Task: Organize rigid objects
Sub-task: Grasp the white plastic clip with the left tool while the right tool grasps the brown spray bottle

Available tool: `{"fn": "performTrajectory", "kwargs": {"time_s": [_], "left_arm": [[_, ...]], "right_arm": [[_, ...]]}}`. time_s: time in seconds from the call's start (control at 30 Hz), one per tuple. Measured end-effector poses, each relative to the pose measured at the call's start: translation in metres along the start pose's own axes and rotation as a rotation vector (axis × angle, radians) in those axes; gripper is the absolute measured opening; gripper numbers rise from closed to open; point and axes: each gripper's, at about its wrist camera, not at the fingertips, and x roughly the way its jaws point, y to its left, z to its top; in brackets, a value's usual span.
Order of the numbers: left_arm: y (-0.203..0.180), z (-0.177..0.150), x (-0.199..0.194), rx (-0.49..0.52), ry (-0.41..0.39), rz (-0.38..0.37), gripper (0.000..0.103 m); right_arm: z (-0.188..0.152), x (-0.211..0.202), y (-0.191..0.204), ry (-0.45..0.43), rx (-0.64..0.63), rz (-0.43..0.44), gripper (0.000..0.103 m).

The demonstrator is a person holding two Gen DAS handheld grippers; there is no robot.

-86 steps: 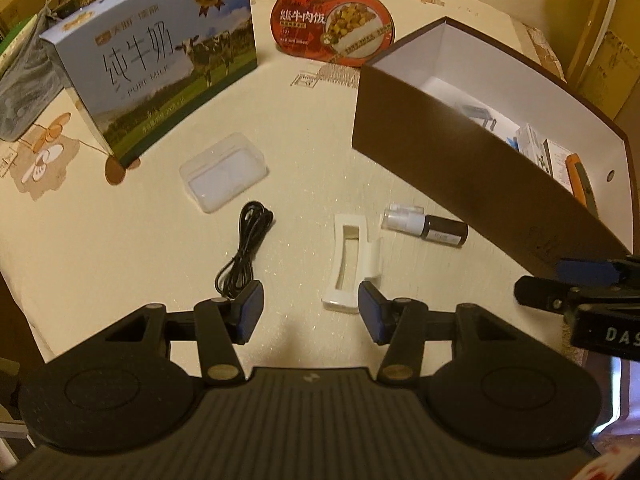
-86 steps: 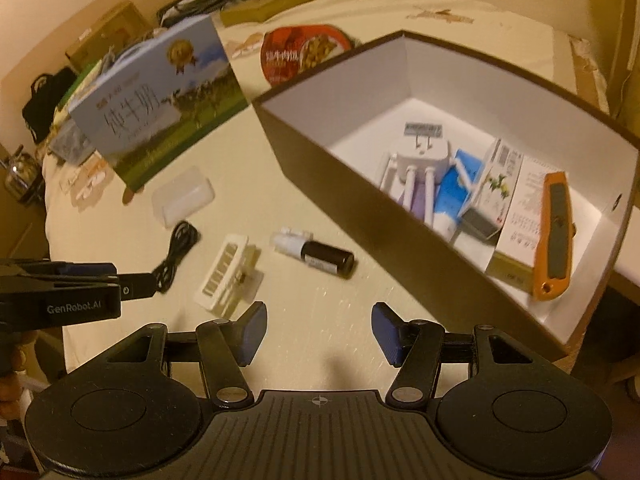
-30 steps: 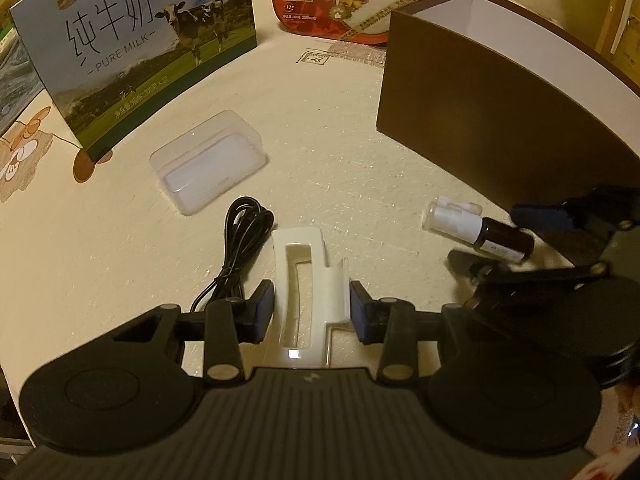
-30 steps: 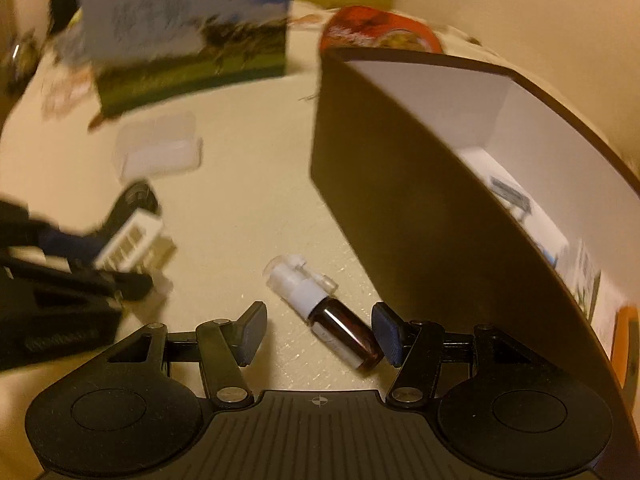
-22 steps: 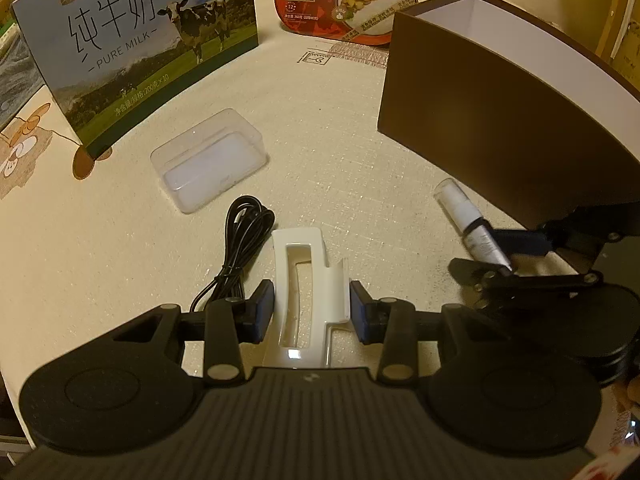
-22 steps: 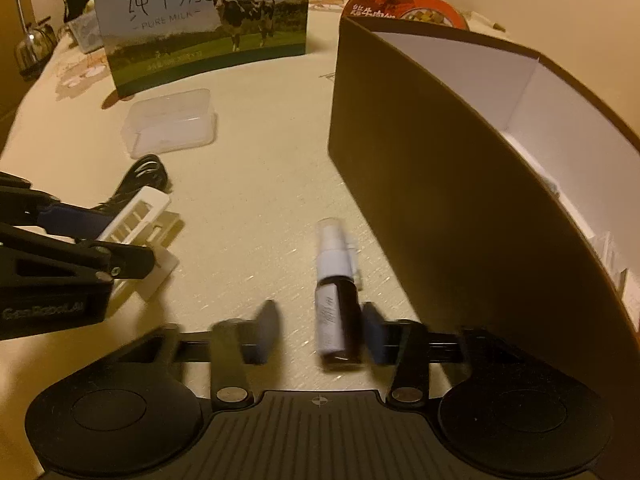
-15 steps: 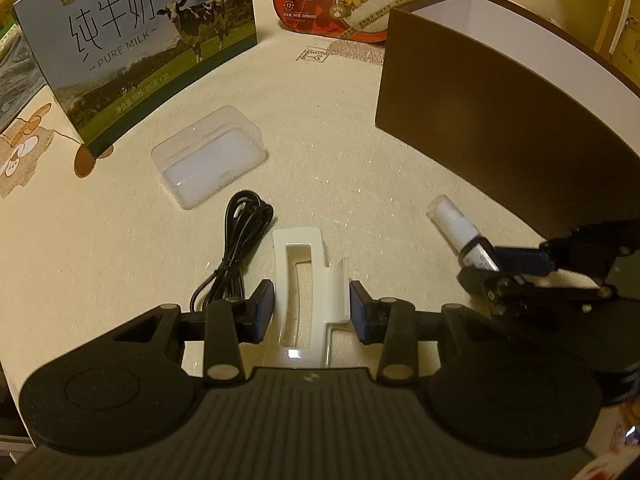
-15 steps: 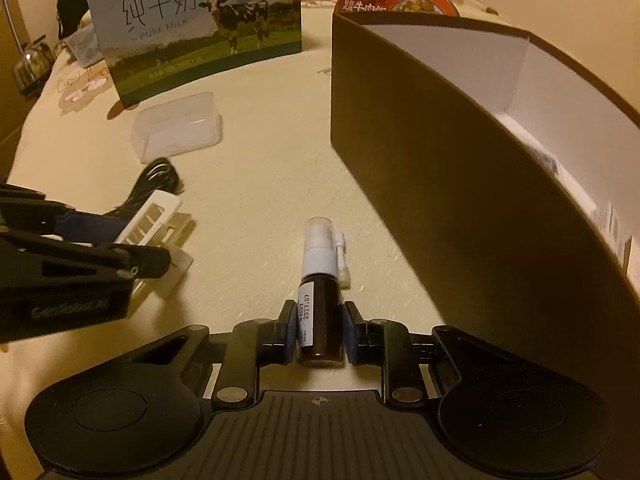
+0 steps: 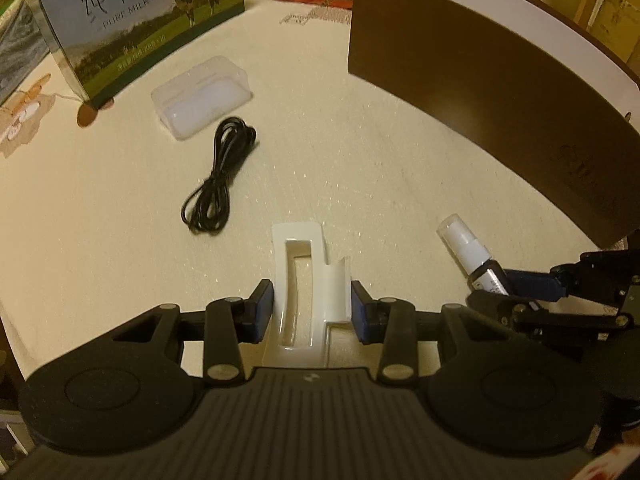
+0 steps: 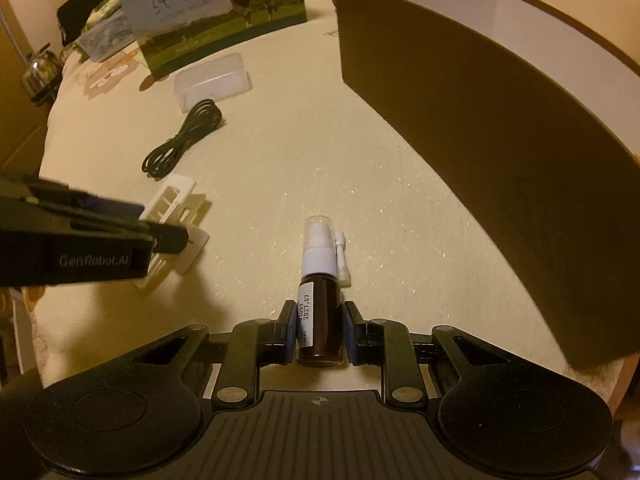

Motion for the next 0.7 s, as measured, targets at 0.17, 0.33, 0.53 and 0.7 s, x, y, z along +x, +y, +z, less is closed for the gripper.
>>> {"fn": "performTrajectory", "kwargs": {"time_s": [0.17, 0.33, 0.53, 0.7], "left_arm": [[0.001, 0.002, 0.005, -0.016, 0.022, -0.002, 0.036], [-0.004, 0.004, 0.009, 0.003, 0.027, 0.013, 0.036], [-0.008, 0.005, 0.009, 0.015, 0.032, 0.025, 0.036], [-0.01, 0.006, 0.009, 0.023, 0.035, 0.033, 0.036]], "right_arm": [[0.009, 0.005, -0.001, 0.005, 0.009, 0.001, 0.02], [0.011, 0.009, 0.004, 0.014, -0.024, -0.016, 0.02], [0.01, 0.009, 0.003, 0.014, -0.016, -0.016, 0.02], [0.013, 0.009, 0.002, 0.025, 0.0, -0.01, 0.02]]}}
